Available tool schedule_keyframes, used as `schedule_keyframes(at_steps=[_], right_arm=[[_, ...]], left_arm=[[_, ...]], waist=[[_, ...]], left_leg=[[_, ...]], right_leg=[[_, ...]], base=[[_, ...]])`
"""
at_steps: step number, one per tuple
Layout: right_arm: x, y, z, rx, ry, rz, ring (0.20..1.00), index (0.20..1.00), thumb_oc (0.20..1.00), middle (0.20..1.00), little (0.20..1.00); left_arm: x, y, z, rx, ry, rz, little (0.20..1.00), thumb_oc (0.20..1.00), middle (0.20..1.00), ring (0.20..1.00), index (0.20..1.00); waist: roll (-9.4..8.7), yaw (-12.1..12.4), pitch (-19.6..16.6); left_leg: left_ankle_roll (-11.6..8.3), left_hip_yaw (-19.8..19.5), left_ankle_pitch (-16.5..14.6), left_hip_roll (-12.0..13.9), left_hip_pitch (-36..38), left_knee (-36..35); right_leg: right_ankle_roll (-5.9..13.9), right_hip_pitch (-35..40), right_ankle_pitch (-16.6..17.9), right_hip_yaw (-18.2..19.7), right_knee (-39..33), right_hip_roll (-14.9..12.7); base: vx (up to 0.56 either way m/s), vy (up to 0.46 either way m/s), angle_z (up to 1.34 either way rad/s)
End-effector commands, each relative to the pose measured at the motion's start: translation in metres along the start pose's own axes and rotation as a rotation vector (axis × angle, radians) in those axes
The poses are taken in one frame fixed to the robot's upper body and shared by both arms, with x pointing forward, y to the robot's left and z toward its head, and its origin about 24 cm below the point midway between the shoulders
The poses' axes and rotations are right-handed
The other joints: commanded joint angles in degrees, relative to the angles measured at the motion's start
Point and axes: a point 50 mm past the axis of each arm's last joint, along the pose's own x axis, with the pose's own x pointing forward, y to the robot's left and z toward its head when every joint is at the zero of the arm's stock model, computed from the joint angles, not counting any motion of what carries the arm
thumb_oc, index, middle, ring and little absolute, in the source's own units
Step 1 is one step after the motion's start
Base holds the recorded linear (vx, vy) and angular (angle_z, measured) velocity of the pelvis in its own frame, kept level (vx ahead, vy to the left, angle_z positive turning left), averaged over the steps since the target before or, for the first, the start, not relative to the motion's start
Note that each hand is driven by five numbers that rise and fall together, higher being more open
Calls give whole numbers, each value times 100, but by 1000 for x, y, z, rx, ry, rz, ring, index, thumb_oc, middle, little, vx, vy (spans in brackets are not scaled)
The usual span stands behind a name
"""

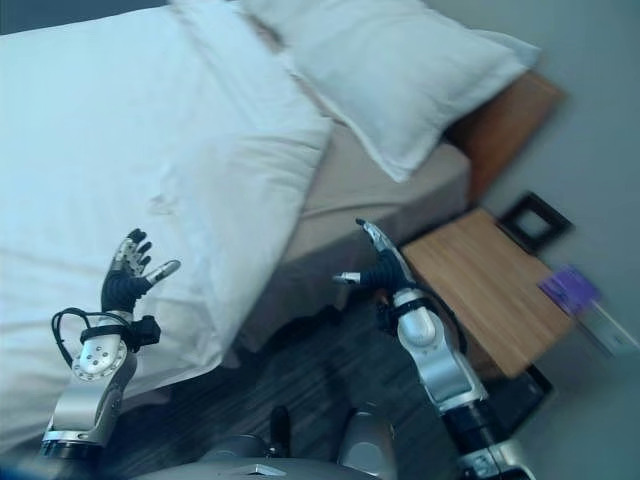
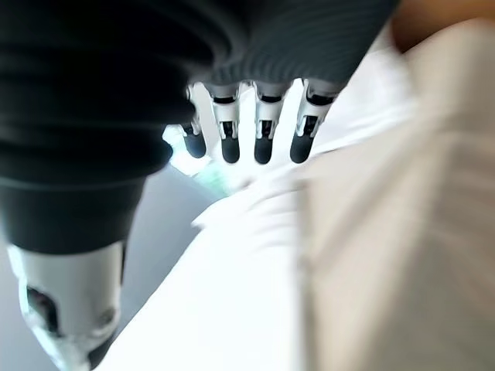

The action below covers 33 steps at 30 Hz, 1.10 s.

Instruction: Making the bed.

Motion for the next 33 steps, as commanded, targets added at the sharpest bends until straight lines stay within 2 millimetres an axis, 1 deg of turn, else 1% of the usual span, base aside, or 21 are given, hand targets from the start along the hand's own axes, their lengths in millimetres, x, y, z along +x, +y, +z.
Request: schedule_keyframes(at_steps=[1, 2, 3, 5, 6, 8, 10, 11, 12, 13, 14, 16, 17, 18, 23, 25, 26, 27, 29, 31, 33], right_arm=[[15, -15, 24, -23, -123, -91, 1000, 1000, 1000, 1000, 1000], [23, -20, 35, -60, -170, -104, 1000, 1000, 1000, 1000, 1000], [24, -20, 35, -60, -172, -104, 1000, 1000, 1000, 1000, 1000], [31, -21, 49, -96, -227, -114, 1000, 1000, 1000, 1000, 1000], [37, -20, 57, -118, -259, -108, 1000, 1000, 1000, 1000, 1000], [48, -14, 68, -125, -287, -98, 1000, 1000, 1000, 1000, 1000], [56, -11, 70, -127, -284, -78, 1000, 1000, 1000, 1000, 1000], [59, -16, 70, -133, -283, -96, 1000, 1000, 1000, 1000, 1000], [62, -23, 67, -164, -269, -111, 1000, 1000, 1000, 1000, 1000], [63, -24, 68, -165, -271, -113, 1000, 1000, 1000, 1000, 1000], [73, -34, 57, -274, -207, -135, 1000, 1000, 1000, 1000, 1000], [78, -38, 56, -313, -192, -135, 1000, 1000, 1000, 1000, 1000], [84, -43, 51, -345, -158, -152, 1000, 1000, 1000, 1000, 1000], [91, -50, 53, -388, -148, -158, 1000, 1000, 1000, 1000, 1000], [112, -60, 57, -471, -103, -181, 1000, 1000, 1000, 1000, 1000], [124, -79, 62, -538, -71, -228, 1000, 1000, 1000, 1000, 1000], [125, -80, 63, -539, -73, -229, 1000, 1000, 1000, 1000, 1000], [131, -90, 68, -585, -63, -258, 1000, 1000, 1000, 1000, 1000], [134, -98, 71, -609, -55, -280, 1000, 1000, 1000, 1000, 1000], [140, -121, 82, -692, -46, -335, 1000, 1000, 1000, 1000, 1000], [140, -127, 85, -707, -45, -354, 1000, 1000, 1000, 1000, 1000]], left_arm=[[2, 6, 23, 4, -115, -23, 1000, 1000, 1000, 1000, 1000], [4, 10, 19, -12, -96, -6, 1000, 1000, 1000, 1000, 1000], [4, 10, 19, -13, -97, -5, 1000, 1000, 1000, 1000, 1000], [6, 14, 16, -9, -83, 15, 1000, 1000, 1000, 1000, 1000], [2, 17, 10, -1, -58, 26, 1000, 1000, 1000, 1000, 1000], [-3, 22, 2, -19, -28, 57, 1000, 1000, 1000, 1000, 1000], [-10, 27, -4, -58, -2, 78, 1000, 1000, 1000, 1000, 1000], [-9, 27, -5, -79, 3, 85, 1000, 1000, 1000, 1000, 1000], [-7, 23, -5, -105, 9, 71, 1000, 1000, 1000, 1000, 1000], [-6, 23, -5, -106, 7, 71, 1000, 1000, 1000, 1000, 1000], [-5, 17, -10, -126, 35, 47, 1000, 1000, 1000, 1000, 1000], [-4, 16, -13, -142, 46, 44, 1000, 1000, 1000, 1000, 1000], [-3, 19, -19, -122, 75, 47, 1000, 1000, 1000, 1000, 1000], [0, 19, -16, -97, 64, 31, 1000, 1000, 1000, 1000, 1000], [12, 25, -6, -79, 20, 38, 1000, 1000, 1000, 1000, 1000], [17, 29, 1, -75, -11, 50, 1000, 1000, 1000, 1000, 1000], [18, 29, 1, -76, -12, 51, 1000, 1000, 1000, 1000, 1000], [20, 30, 7, -76, -39, 49, 1000, 1000, 1000, 1000, 1000], [22, 31, 10, -84, -52, 54, 1000, 1000, 1000, 1000, 1000], [25, 31, 16, -94, -82, 50, 1000, 1000, 1000, 1000, 1000], [26, 31, 19, -95, -92, 48, 1000, 1000, 1000, 1000, 1000]], waist=[[-325, -31, 15], [-373, 37, -48], [-370, 7, -51], [-393, 113, -92], [-378, 146, -125], [-302, 260, -156], [-296, 326, -157], [-297, 347, -30], [-294, 317, 94], [-301, 303, 77], [-263, 388, 59], [-240, 442, 18], [-188, 392, -80], [-159, 425, -80], [-95, 426, -36], [-51, 485, 82], [-49, 483, 76], [-8, 523, 132], [27, 530, 143], [130, 556, 246], [164, 550, 263]], left_leg=[[-665, 180, -323, 391, 66, -131], [-661, -163, -368, 284, 100, -131], [-662, -188, -371, 288, 93, -131], [-688, -424, -411, 207, 160, -131], [-701, -520, -460, 193, 207, -131], [-725, -718, -434, 169, 209, -131], [-714, -744, -384, 164, 187, -44], [-815, -366, -575, 202, -127, 599], [-871, 220, -570, 416, -411, 770], [-871, 209, -556, 408, -473, 800], [-914, 678, -348, 619, -605, 534], [-951, 575, -253, 595, -599, 393], [-973, 712, -84, 649, -485, 38], [-996, 692, 19, 652, -517, -112], [-1065, 644, 85, 678, -810, -131], [-1117, 605, 161, 690, -1015, -131], [-1118, 607, 164, 691, -1032, -131], [-1143, 580, 215, 696, -1172, -131], [-1163, 569, 248, 704, -1282, -131], [-1196, 521, 290, 687, -1469, -131], [-1205, 506, 311, 680, -1536, -131]], right_leg=[[-96, 485, 467, 351, -399, 232], [-152, 453, 565, 614, -660, 426], [-155, 470, 576, 587, -691, 426], [-173, 498, 711, 507, -851, 460], [-189, 706, 754, 289, -1090, 428], [-231, 761, 720, 224, -1147, 440], [-274, 761, 747, 242, -1147, 431], [-304, 842, 677, 95, -1147, 316], [-302, 868, 604, -175, -1147, 171], [-303, 825, 623, -186, -1147, 162], [-269, 892, 519, -546, -1147, 103], [-255, 953, 459, -672, -1147, 86], [-228, 1015, 445, -913, -1147, 100], [-228, 977, 452, -991, -1147, 100], [-265, 638, 442, -1082, -1147, 103], [-259, 383, 512, -1088, -1147, 100], [-260, 364, 516, -1085, -1147, 102], [-251, 226, 548, -1076, -1147, 92], [-253, 124, 559, -1081, -1147, 92], [-244, -39, 568, -1103, -1147, 76], [-241, -96, 580, -1105, -1147, 66]], base=[[316, -127, 165], [209, -90, 128], [315, -144, 98], [264, -140, 78], [283, -169, 93], [177, -108, 65], [97, -69, 33], [4, -48, 4], [-73, 5, 19], [-53, 15, 62], [98, -24, 130], [148, -37, 145], [107, -29, 92], [104, -29, 65], [5, 9, 37], [-17, -8, 16], [-28, -17, 5], [0, 0, 0], [1, -10, 2], [1, -20, 9], [-4, -8, 11]])
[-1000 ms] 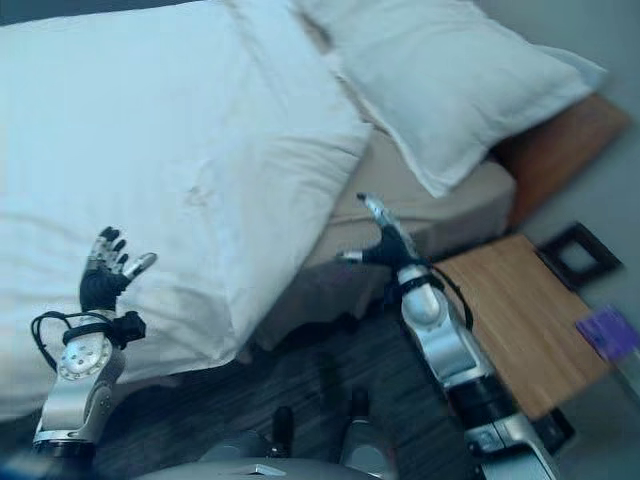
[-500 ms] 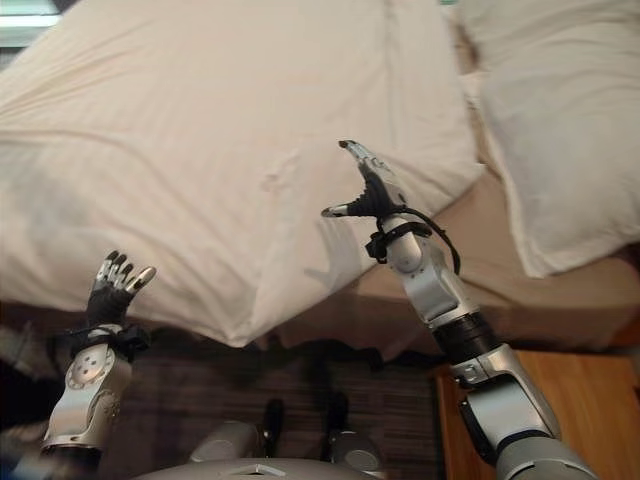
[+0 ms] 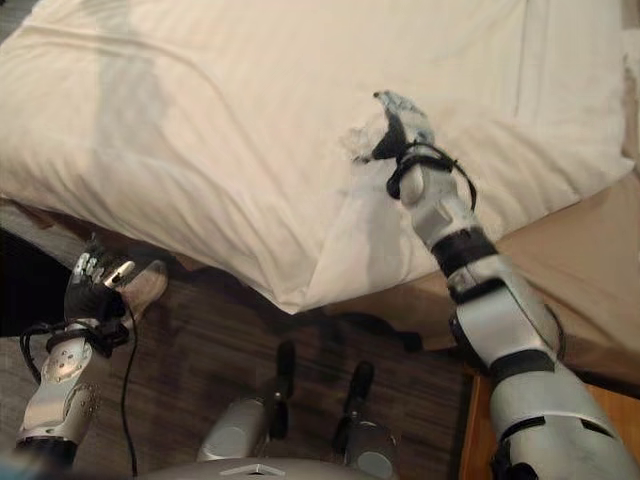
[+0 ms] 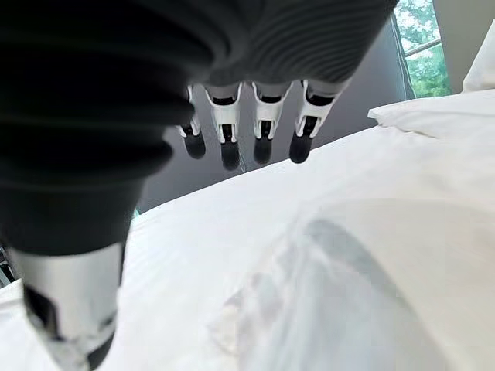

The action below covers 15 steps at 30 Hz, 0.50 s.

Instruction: Making the bed.

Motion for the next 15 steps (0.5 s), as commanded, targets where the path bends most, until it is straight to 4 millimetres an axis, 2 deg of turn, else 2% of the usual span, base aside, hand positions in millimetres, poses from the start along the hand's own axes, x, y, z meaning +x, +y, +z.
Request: schedule_keyframes(at_steps=[1, 3, 4, 5, 9, 13, 14, 15], right_arm=[[16, -50, 19, -110, -81, -179, 1000, 1000, 1000, 1000, 1000], [21, -68, 11, -173, -46, -230, 1000, 1000, 1000, 1000, 1000], [21, -68, 11, -173, -46, -230, 1000, 1000, 1000, 1000, 1000], [24, -80, 5, -240, -22, -252, 1000, 1000, 1000, 1000, 1000], [26, -80, 4, -279, -11, -250, 1000, 1000, 1000, 1000, 1000], [27, -73, 1, -316, 15, -217, 1000, 1000, 1000, 1000, 1000], [28, -68, -1, -333, 33, -192, 1000, 1000, 1000, 1000, 1000], [27, -64, -5, -329, 53, -177, 718, 718, 718, 718, 718]], left_arm=[[12, 3, 37, -13, -179, -16, 1000, 1000, 1000, 1000, 1000], [12, 4, 44, -18, -211, -24, 1000, 1000, 1000, 1000, 1000], [12, 4, 44, -19, -211, -24, 1000, 1000, 1000, 1000, 1000], [13, 5, 49, -29, -227, -25, 1000, 1000, 1000, 1000, 1000], [14, 3, 53, -47, -244, -27, 1000, 1000, 1000, 1000, 1000], [15, 0, 59, -56, -268, -39, 1000, 1000, 1000, 1000, 1000], [17, -2, 65, -64, -294, -44, 1000, 1000, 1000, 1000, 1000], [17, -3, 66, -72, -298, -46, 1000, 1000, 1000, 1000, 1000]], waist=[[-153, -55, -11], [-49, -23, 12], [-47, -24, 8], [15, -8, 25], [95, 4, 41], [184, 24, 98], [259, 33, 138], [303, 43, 144]], left_leg=[[-673, -248, -302, 264, 129, 18], [-707, -257, -246, 263, -48, 18], [-707, -256, -246, 264, -54, 18], [-735, -269, -216, 259, -158, 18], [-767, -273, -174, 249, -287, 18], [-783, -256, -135, 232, -417, 18], [-798, -230, -99, 218, -536, 18], [-807, -209, -78, 215, -606, 18]], right_leg=[[132, 92, -520, 2, 81, -65], [141, -56, -508, -13, 81, -73], [141, -63, -507, -13, 81, -72], [152, -163, -490, -1, 81, -81], [163, -311, -460, 55, 81, -83], [169, -480, -405, 123, 81, -86], [186, -628, -351, 158, 81, -118], [197, -704, -328, 177, 81, -141]], base=[[3, -20, 6], [-1, -11, 2], [-8, -16, -4], [-4, -13, -4], [-7, -5, -3], [-34, -7, -8], [-57, -2, -13], [-69, 20, -11]])
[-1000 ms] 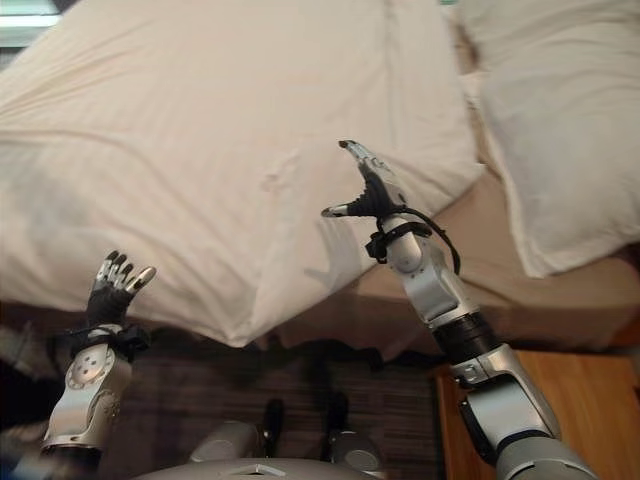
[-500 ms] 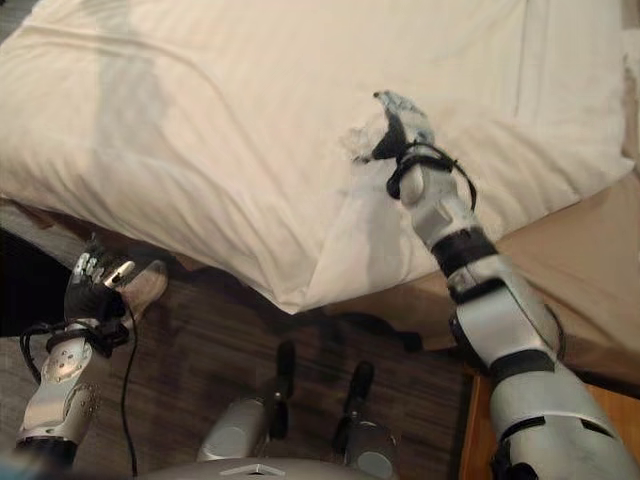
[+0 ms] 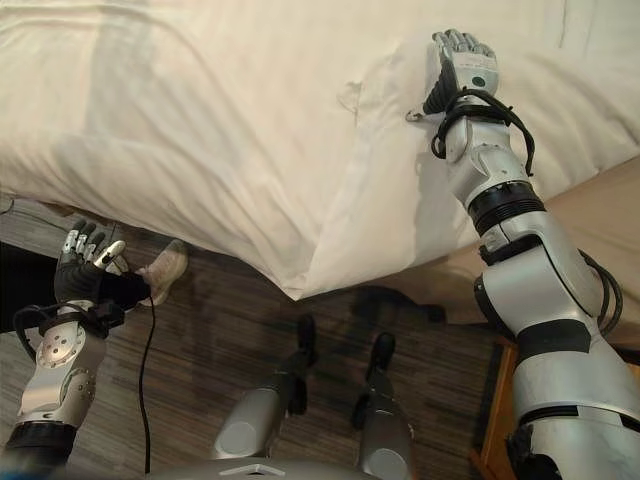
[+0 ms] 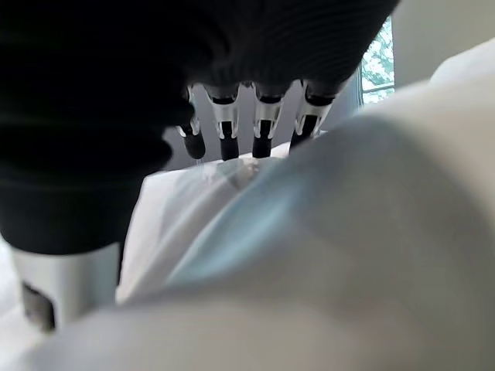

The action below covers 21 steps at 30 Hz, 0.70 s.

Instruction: Making the bed.

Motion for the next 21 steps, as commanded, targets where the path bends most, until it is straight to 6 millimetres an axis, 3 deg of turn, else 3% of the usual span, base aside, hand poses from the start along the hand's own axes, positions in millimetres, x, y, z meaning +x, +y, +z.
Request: schedule_keyframes(at_steps=[1, 4, 6, 8, 9, 10, 12, 15, 17, 18, 20, 21], right_arm=[[12, -15, 17, -93, -22, -23, 200, 200, 200, 200, 200], [11, -14, 24, -78, -42, -22, 200, 200, 200, 200, 200], [11, -20, 28, 65, -34, -65, 200, 200, 200, 200, 200], [-1, -23, 49, 221, -137, -139, 200, 200, 200, 200, 200], [-1, -23, 48, 221, -134, -140, 200, 200, 200, 200, 200], [-7, -23, 50, 248, -159, -137, 200, 200, 200, 200, 200], [-17, -21, 55, 296, -202, -145, 200, 200, 200, 200, 200], [-43, -7, 41, 366, -214, -124, 200, 200, 200, 200, 200], [-70, 19, 23, 443, -169, -73, 200, 200, 200, 200, 200], [-72, 20, 21, 444, -164, -69, 200, 200, 200, 200, 200], [-94, 42, 2, 477, -96, -16, 200, 200, 200, 200, 200], [-116, 63, -23, 459, -10, 50, 200, 200, 200, 200, 200]], left_arm=[[13, -6, 42, -35, -189, -46, 1000, 1000, 1000, 1000, 1000], [12, -10, 40, -37, -185, -56, 1000, 1000, 1000, 1000, 1000], [11, -10, 39, -47, -187, -36, 1000, 1000, 1000, 1000, 1000], [14, -17, 30, -1, -147, -26, 1000, 1000, 1000, 1000, 1000], [15, -17, 30, 0, -148, -28, 1000, 1000, 1000, 1000, 1000], [24, -24, 23, 2, -104, -45, 1000, 1000, 1000, 1000, 1000], [23, -21, 15, -6, -65, -21, 1000, 1000, 1000, 1000, 1000], [17, -15, 1, -8, 4, -3, 1000, 1000, 1000, 1000, 1000], [12, -13, -10, 0, 55, 6, 1000, 1000, 1000, 1000, 1000], [11, -13, -11, 5, 59, 2, 1000, 1000, 1000, 1000, 1000], [4, -11, -20, 15, 100, 0, 1000, 1000, 1000, 1000, 1000], [-4, -13, -33, 20, 155, -15, 1000, 1000, 1000, 1000, 1000]], waist=[[-185, 22, -6], [-136, -13, 8], [-154, -111, 32], [-289, -371, 0], [-293, -360, 4], [-395, -536, -70], [-484, -660, -158], [-647, -871, -270], [-755, -1023, -354], [-770, -1001, -369], [-833, -1100, -461], [-904, -1195, -547]], left_leg=[[-762, -264, -149, 132, -15, 18], [-761, -231, -140, 139, 57, 18], [-722, -217, -200, 136, 240, 18], [-614, -110, -382, 146, 649, 18], [-610, -108, -360, 145, 640, 18], [-569, -13, -495, 170, 957, 18], [-524, 74, -556, 174, 1137, 18], [-472, 206, -669, 202, 1464, 18], [-435, 284, -734, 215, 1645, 18], [-434, 286, -739, 212, 1663, 18], [-411, 334, -783, 213, 1782, 18], [-397, 374, -812, 223, 1900, 18]], right_leg=[[264, -82, -354, 120, 78, -228], [265, -48, -370, 186, 78, -211], [246, 96, -400, 249, 78, -206], [233, 401, -409, 341, 78, -216], [230, 391, -388, 342, 78, -217], [238, 634, -417, 396, 78, -230], [241, 758, -406, 449, 78, -238], [258, 979, -396, 568, 78, -244], [273, 1118, -410, 641, 78, -237], [275, 1135, -415, 643, 78, -239], [284, 1226, -431, 678, 78, -232], [296, 1320, -444, 715, 78, -216]], base=[[-29, 31, -8], [-8, 38, -14], [8, 75, -8], [9, 79, -5], [19, 70, -8], [9, 44, -17], [31, 77, -23], [17, 66, -35], [11, 35, -31], [12, 21, -19], [4, 28, -25], [-9, 30, -19]])
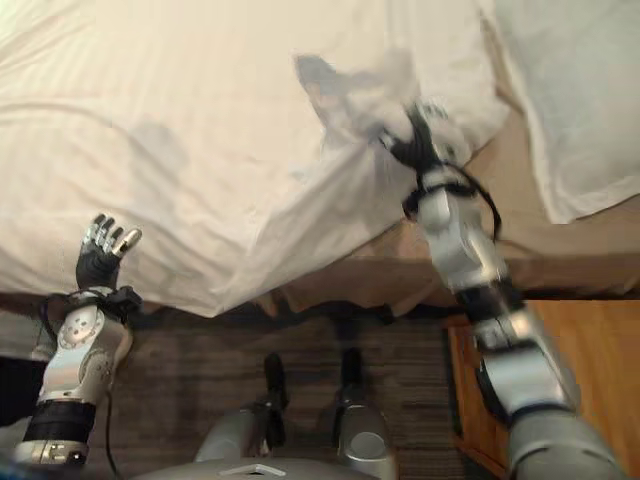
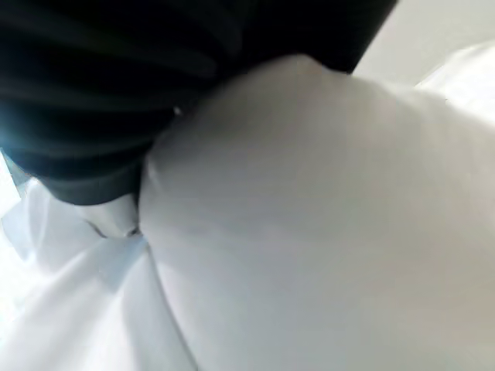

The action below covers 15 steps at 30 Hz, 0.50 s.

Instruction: Making the bed.

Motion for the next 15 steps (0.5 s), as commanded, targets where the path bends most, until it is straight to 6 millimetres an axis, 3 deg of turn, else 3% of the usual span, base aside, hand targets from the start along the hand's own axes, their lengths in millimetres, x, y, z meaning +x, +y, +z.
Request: schedule_keyframes(at_steps=[1, 2, 3, 4, 5, 6, 8, 9, 10, 11, 13, 15], right_arm=[[-3, -4, -14, -5, 33, 2, 200, 200, 200, 200, 200], [-29, 5, -48, 3, 165, 47, 200, 200, 200, 200, 200], [-36, 6, -56, 4, 196, 56, 200, 200, 200, 200, 200], [-47, 8, -68, -8, 247, 67, 555, 555, 555, 555, 555], [-48, 8, -69, -9, 249, 67, 555, 555, 555, 555, 555], [-73, 19, -98, -36, 380, 115, 1000, 1000, 1000, 1000, 1000], [-80, 25, -106, -35, 426, 139, 1000, 1000, 1000, 1000, 1000], [-106, 36, -133, -86, 569, 202, 1000, 1000, 1000, 1000, 1000], [-106, 37, -133, -86, 569, 202, 1000, 1000, 1000, 1000, 1000], [-141, 52, -160, -89, 750, 268, 1000, 1000, 1000, 1000, 1000], [-145, 54, -164, -110, 771, 283, 1000, 1000, 1000, 1000, 1000], [-192, 67, -191, -224, 968, 431, 1000, 1000, 1000, 1000, 1000]], left_arm=[[-6, 5, -9, 68, 22, -19, 1000, 1000, 1000, 1000, 1000], [-12, 6, -18, 79, 58, -28, 1000, 1000, 1000, 1000, 1000], [-14, 7, -21, 79, 69, -24, 1000, 1000, 1000, 1000, 1000], [-17, 8, -24, 79, 82, -25, 1000, 1000, 1000, 1000, 1000], [-17, 7, -24, 80, 84, -26, 1000, 1000, 1000, 1000, 1000], [-22, 8, -34, 75, 120, -25, 1000, 1000, 1000, 1000, 1000], [-24, 5, -38, 69, 135, -32, 1000, 1000, 1000, 1000, 1000], [-27, 1, -44, 70, 158, -50, 1000, 1000, 1000, 1000, 1000], [-28, 1, -44, 70, 158, -50, 1000, 1000, 1000, 1000, 1000], [-32, -4, -50, 66, 175, -66, 1000, 1000, 1000, 1000, 1000], [-33, -4, -51, 64, 179, -70, 1000, 1000, 1000, 1000, 1000], [-34, -9, -51, 66, 176, -90, 1000, 1000, 1000, 1000, 1000]], waist=[[-87, -36, -509], [-132, -149, -571], [-142, -175, -604], [-150, -206, -653], [-150, -195, -662], [-131, -276, -681], [-126, -287, -706], [-97, -325, -730], [-95, -320, -729], [-51, -363, -725], [-43, -363, -741], [-27, -348, -750]], left_leg=[[-125, -157, -507, 110, 352, 66], [-110, -88, -576, 112, 496, 66], [-104, -69, -567, 117, 508, 66], [-99, -48, -582, 119, 531, 66], [-99, -45, -585, 118, 534, 66], [-85, -24, -627, 108, 620, 66], [-81, -5, -608, 98, 614, 66], [-72, 27, -624, 86, 658, 66], [-71, 32, -628, 87, 666, 66], [-57, 92, -677, 73, 772, 66], [-57, 108, -655, 74, 759, 66], [-55, 133, -680, 77, 835, 66]], right_leg=[[302, 189, -434, -113, 100, -318], [322, 291, -463, -60, 100, -305], [319, 286, -449, -43, 100, -308], [324, 296, -454, -21, 100, -311], [325, 298, -455, -18, 100, -311], [344, 350, -468, 23, 100, -313], [336, 326, -443, 59, 100, -309], [340, 350, -444, 88, 100, -318], [341, 354, -445, 93, 100, -318], [362, 415, -452, 134, 100, -323], [355, 385, -432, 168, 100, -322], [365, 449, -452, 188, 100, -316]], base=[[0, 38, -17], [-4, 19, -21], [-5, 26, -23], [-11, 8, -16], [-4, 13, -11], [-21, 10, -12], [-26, 3, -10], [-12, -8, -17], [-26, -1, -14], [-23, 4, -7], [-33, 1, 0], [-22, -6, -7]])
